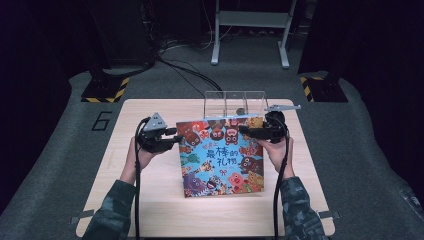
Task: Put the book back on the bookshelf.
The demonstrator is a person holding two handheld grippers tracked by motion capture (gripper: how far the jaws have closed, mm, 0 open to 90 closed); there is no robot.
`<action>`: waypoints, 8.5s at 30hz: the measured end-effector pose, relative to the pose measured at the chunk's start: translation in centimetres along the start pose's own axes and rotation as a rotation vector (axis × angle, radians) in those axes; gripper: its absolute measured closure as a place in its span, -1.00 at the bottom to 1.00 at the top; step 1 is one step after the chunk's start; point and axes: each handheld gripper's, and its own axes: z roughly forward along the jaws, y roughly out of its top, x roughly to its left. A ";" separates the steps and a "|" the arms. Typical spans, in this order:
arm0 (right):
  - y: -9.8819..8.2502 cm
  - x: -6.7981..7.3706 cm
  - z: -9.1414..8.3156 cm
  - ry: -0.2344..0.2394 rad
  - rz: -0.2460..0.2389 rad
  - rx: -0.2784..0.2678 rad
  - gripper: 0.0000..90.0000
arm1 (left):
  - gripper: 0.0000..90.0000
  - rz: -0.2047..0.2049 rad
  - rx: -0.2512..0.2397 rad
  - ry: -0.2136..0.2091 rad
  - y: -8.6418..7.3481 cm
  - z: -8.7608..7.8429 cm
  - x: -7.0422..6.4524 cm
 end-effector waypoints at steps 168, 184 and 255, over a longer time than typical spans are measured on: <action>0.1 1.9 3.3 -0.114 -0.178 0.003 -0.66 | 0.55 0.087 -0.086 -0.228 2.7 -2.6 -0.1; -0.2 2.3 3.1 -0.104 -0.189 -0.002 -0.60 | 0.54 0.077 -0.057 -0.226 4.5 -0.6 -1.0; -15.7 -8.5 0.6 -0.499 0.012 0.170 -1.00 | 0.79 0.210 -0.019 -0.197 6.1 -2.8 -5.3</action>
